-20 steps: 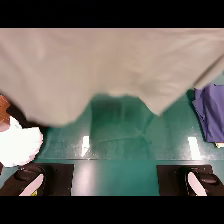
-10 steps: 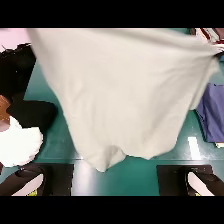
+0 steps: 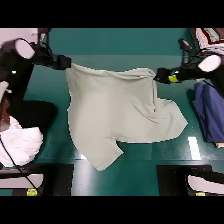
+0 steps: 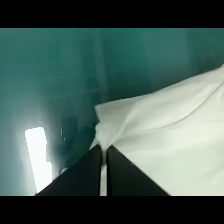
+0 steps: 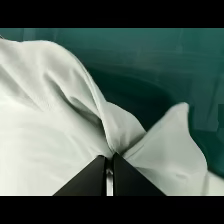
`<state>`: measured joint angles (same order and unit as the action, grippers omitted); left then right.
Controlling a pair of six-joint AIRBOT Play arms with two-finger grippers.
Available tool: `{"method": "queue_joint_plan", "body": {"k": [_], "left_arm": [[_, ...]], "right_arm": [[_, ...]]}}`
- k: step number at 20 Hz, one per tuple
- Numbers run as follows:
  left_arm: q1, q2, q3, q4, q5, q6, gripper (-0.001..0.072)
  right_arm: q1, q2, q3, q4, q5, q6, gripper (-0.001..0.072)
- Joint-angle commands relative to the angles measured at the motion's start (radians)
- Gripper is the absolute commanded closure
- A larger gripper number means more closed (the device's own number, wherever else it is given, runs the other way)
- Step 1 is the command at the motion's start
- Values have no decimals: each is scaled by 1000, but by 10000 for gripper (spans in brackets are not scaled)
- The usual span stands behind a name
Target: Fold the shirts.
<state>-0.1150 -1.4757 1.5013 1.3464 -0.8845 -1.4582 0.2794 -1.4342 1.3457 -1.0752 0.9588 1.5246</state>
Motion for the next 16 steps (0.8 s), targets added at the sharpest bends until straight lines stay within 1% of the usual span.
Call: {"method": "queue_joint_plan", "body": {"k": [1, 2, 3, 4, 5, 7, 9, 10, 12, 14, 16], "left_arm": [[0, -58, -7, 16, 106, -3, 676], [0, -58, -7, 15, 101, -4, 484], [0, -57, -7, 17, 76, -4, 238], [0, -56, 0, 28, 25, -4, 198], [0, -56, 18, 55, -46, -4, 198], [0, -51, 64, 132, -230, -4, 198], [0, -8, 51, 206, -362, -24, 199], [0, 21, 19, 222, -391, -53, 199], [0, 115, -115, 208, -420, -84, 198], [0, 232, -300, 130, -430, -98, 197], [-1, 359, -502, -2, -432, -106, 197]], "right_arm": [[18, -149, 118, 2, 1, 0, 692], [18, -180, 161, 2, 46, 0, 630], [18, -204, 198, 2, 87, 0, 425], [18, -219, 233, 0, 127, 0, 326], [16, -222, 257, -1, 153, -4, 326], [2, -199, 282, -1, 203, -9, 327], [-20, -126, 236, -1, 220, -34, 328], [-35, -79, 194, 0, 224, -36, 328], [-65, 33, 78, 1, 230, -54, 328], [-95, 140, -39, 2, 229, -70, 328], [-122, 229, -133, 2, 220, -76, 328]]}}
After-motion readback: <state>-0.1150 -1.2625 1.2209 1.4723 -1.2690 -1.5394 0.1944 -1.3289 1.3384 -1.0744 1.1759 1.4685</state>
